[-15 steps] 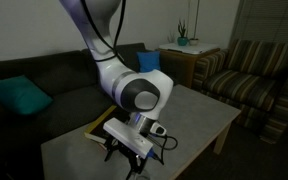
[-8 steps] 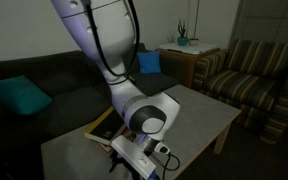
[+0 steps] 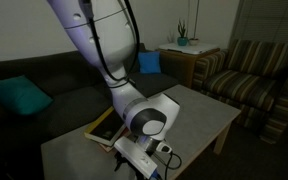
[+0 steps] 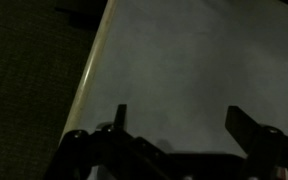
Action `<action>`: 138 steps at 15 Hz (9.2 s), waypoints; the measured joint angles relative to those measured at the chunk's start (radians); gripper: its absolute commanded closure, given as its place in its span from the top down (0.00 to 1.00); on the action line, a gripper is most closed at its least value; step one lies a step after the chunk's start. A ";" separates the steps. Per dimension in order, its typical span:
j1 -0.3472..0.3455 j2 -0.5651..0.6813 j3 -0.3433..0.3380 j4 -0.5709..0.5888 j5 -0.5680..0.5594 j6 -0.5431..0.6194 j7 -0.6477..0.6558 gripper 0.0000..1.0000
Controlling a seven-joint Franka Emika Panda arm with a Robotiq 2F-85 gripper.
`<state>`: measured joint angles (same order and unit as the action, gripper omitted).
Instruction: Cover the silver bottle with the silver lid
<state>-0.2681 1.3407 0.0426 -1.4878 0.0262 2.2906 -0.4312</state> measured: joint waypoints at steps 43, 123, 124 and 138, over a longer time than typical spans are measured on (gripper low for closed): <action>-0.066 0.130 0.024 0.151 0.078 0.186 0.220 1.00; 0.063 0.086 -0.046 0.041 0.236 0.373 0.696 0.44; 0.063 0.075 -0.047 0.007 0.236 0.410 0.696 0.47; 0.055 -0.154 -0.022 -0.460 0.234 0.836 0.653 0.69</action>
<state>-0.2133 1.1866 0.0210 -1.9476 0.2603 3.1269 0.2220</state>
